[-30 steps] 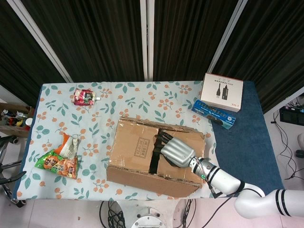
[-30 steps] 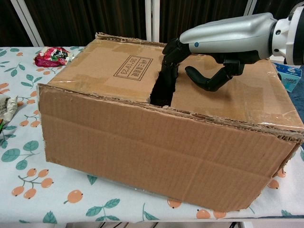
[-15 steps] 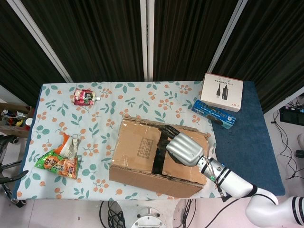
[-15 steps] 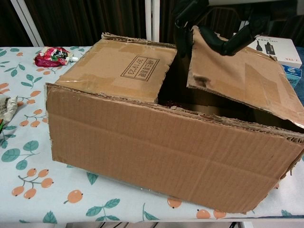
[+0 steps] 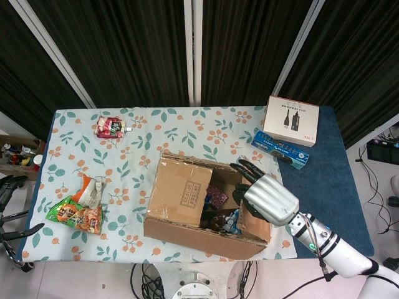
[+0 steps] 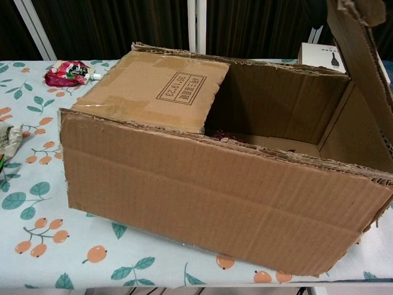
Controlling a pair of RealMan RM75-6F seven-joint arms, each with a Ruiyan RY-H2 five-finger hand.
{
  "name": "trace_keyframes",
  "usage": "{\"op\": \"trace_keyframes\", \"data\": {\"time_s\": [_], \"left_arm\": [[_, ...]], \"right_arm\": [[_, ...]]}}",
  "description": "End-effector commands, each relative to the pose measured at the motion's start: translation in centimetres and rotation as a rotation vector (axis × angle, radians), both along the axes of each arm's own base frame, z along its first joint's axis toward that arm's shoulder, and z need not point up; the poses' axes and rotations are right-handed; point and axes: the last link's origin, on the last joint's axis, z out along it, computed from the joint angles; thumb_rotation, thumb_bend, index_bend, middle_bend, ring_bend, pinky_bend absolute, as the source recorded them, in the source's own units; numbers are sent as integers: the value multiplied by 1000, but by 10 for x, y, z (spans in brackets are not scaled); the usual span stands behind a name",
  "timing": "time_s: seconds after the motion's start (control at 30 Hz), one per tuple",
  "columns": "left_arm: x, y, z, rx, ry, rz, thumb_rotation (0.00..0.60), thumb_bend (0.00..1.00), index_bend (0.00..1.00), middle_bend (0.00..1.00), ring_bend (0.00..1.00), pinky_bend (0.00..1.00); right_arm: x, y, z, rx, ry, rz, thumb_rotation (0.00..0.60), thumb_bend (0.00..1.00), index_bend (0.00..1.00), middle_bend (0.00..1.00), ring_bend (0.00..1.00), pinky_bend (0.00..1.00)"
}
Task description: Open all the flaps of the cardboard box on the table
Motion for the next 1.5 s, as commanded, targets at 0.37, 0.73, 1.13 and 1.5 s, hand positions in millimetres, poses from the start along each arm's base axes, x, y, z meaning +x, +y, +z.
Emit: {"op": "trace_keyframes", "data": {"time_s": [0.37, 0.73, 1.13, 1.5], "left_arm": [[19, 3, -8, -22, 21, -28, 414, 0, 118, 141, 80, 168], [33, 6, -14, -39, 33, -43, 417, 0, 119, 141, 80, 168], [38, 7, -16, -35, 34, -49, 416, 0, 119, 141, 80, 168], [26, 0, -10, -5, 26, -15, 413, 0, 118, 141, 80, 168]], "right_arm": [[-41, 43, 50, -72, -48, 14, 600, 799, 565, 485, 0, 0], [-81, 79, 92, -160, -88, -36, 600, 801, 565, 514, 16, 0], [-103, 75, 99, -213, -95, -155, 600, 890, 321, 356, 20, 0], [-30, 15, 26, -142, 14, 9, 600, 830, 0, 0, 0, 0]]}}
